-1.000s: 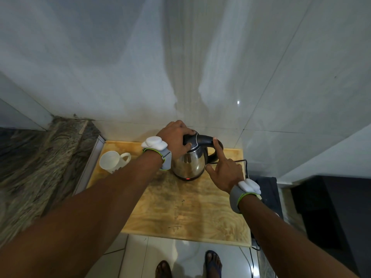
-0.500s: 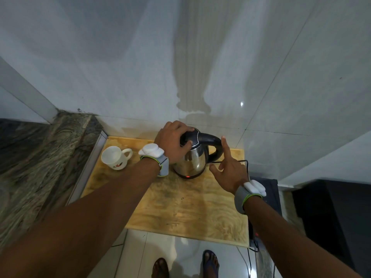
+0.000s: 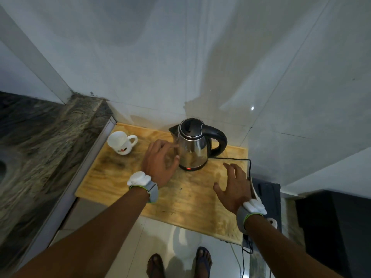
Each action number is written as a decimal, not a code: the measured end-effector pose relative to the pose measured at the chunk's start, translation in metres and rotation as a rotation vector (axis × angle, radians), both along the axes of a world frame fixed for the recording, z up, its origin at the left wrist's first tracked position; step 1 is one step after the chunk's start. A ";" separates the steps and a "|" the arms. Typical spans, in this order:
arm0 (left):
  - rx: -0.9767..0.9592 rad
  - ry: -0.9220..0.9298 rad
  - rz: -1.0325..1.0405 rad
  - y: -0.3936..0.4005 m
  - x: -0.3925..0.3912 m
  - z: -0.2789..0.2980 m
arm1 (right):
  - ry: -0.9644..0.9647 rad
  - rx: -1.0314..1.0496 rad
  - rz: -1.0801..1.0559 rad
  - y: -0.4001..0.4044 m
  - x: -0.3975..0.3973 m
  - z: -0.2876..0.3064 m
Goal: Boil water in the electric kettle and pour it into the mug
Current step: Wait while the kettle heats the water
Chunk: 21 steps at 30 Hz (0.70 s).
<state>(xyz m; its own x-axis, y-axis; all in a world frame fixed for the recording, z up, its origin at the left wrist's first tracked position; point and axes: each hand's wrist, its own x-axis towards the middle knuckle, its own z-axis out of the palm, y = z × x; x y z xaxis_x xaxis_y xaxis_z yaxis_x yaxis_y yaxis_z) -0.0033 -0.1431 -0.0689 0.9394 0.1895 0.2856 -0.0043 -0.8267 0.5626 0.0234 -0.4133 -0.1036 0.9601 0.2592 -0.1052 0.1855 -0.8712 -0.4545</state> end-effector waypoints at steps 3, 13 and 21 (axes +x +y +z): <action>-0.016 0.036 0.019 -0.002 -0.023 -0.010 | 0.010 -0.027 0.010 0.000 -0.012 -0.010; -0.043 0.195 0.012 0.010 -0.089 -0.041 | 0.091 -0.158 -0.009 0.009 -0.058 -0.036; 0.017 0.288 0.025 0.016 -0.122 -0.071 | 0.151 -0.204 0.032 0.019 -0.077 -0.052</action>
